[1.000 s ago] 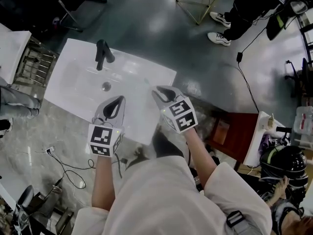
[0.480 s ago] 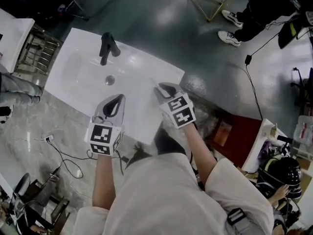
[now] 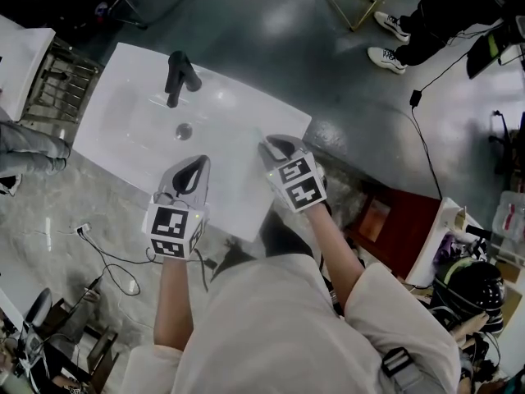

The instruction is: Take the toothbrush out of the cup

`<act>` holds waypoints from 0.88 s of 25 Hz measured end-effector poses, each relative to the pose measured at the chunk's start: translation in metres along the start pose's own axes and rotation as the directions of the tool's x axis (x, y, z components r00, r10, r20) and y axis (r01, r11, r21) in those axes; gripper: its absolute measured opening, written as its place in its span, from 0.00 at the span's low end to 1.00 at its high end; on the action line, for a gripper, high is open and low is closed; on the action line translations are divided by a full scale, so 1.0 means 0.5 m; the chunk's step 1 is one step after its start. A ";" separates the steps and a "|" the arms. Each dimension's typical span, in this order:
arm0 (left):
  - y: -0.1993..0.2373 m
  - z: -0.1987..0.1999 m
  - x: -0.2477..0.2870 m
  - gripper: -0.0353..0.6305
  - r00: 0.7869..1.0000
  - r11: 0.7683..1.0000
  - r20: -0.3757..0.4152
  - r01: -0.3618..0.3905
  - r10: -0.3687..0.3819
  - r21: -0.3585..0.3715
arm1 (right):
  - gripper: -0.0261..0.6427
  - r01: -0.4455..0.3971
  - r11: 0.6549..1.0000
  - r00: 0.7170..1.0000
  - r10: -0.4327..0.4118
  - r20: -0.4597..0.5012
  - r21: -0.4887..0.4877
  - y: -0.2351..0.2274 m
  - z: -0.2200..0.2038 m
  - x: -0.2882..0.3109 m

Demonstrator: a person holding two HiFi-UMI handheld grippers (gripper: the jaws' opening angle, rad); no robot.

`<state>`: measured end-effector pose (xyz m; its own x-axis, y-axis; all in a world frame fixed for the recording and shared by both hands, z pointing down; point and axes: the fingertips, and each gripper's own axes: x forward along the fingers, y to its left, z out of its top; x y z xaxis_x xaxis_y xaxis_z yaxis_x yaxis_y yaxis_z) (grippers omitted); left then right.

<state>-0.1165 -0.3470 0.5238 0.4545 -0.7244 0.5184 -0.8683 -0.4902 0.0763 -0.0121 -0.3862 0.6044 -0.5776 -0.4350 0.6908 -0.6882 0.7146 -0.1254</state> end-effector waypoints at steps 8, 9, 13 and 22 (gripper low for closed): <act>-0.007 -0.005 0.006 0.06 1.000 1.000 -0.006 0.014 -0.014 0.003 | 0.12 0.039 0.994 0.997 -0.046 -0.067 -0.106 -0.009 -0.016 0.003; -0.008 -0.005 0.007 0.06 1.000 1.000 -0.005 0.016 -0.016 0.003 | 0.12 0.039 0.994 0.997 -0.047 -0.068 -0.107 -0.009 -0.015 0.003; -0.010 -0.005 0.004 0.06 1.000 1.000 -0.005 0.016 -0.016 0.002 | 0.11 0.041 0.995 0.997 -0.047 -0.060 -0.095 -0.012 -0.014 -0.002; -0.017 -0.001 -0.016 0.06 0.999 0.999 0.016 0.031 -0.031 0.010 | 0.10 0.075 0.994 0.997 -0.075 -0.001 -0.080 -0.006 0.011 -0.038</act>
<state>-0.1128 -0.3369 0.5195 0.4844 -0.7167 0.5018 -0.8519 -0.5170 0.0839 -0.0016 -0.3829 0.5878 -0.5237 -0.4867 0.6991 -0.6922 0.7215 -0.0162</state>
